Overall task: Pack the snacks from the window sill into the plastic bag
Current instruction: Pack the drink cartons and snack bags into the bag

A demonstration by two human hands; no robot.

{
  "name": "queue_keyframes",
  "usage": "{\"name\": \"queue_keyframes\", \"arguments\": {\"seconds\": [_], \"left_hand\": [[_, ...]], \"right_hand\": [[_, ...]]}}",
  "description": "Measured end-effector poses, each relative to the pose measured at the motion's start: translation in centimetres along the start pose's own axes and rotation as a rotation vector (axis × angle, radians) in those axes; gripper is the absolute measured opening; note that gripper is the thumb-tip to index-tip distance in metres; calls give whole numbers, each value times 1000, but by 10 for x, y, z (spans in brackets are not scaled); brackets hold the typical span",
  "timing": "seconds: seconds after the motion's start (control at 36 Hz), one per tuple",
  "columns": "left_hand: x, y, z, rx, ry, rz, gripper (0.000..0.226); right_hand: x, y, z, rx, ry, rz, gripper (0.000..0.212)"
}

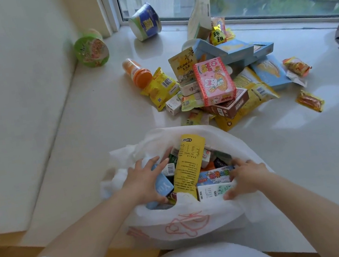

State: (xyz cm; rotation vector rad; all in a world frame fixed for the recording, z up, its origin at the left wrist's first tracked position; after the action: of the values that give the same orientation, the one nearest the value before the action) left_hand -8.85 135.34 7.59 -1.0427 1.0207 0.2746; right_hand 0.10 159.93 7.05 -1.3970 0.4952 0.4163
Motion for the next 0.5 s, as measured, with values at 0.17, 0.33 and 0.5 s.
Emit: {"name": "queue_keyframes", "arguments": {"seconds": [0.17, 0.33, 0.5], "left_hand": [[-21, 30, 19, -9, -196, -113, 105], [-76, 58, 24, -70, -140, -2, 74], [-140, 97, 37, -113, -302, 209, 52]], "right_hand": [[-57, -5, 6, -11, -73, 246, 56], [-142, -16, 11, 21, 159, 709, 31], [-197, 1, 44, 106, 413, 878, 40]]}}
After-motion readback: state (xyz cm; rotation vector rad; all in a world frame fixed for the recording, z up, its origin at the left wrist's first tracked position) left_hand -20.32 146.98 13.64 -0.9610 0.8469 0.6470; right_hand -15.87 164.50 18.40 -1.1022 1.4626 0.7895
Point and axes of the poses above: each hand's wrist, its own y-axis towards the middle knuckle, its own x-axis out of the palm, z = x × y, the point moved 10 cm from there along y, towards the middle knuckle, and after that the axes turned 1 degree about -y, right-handed, at the moved point
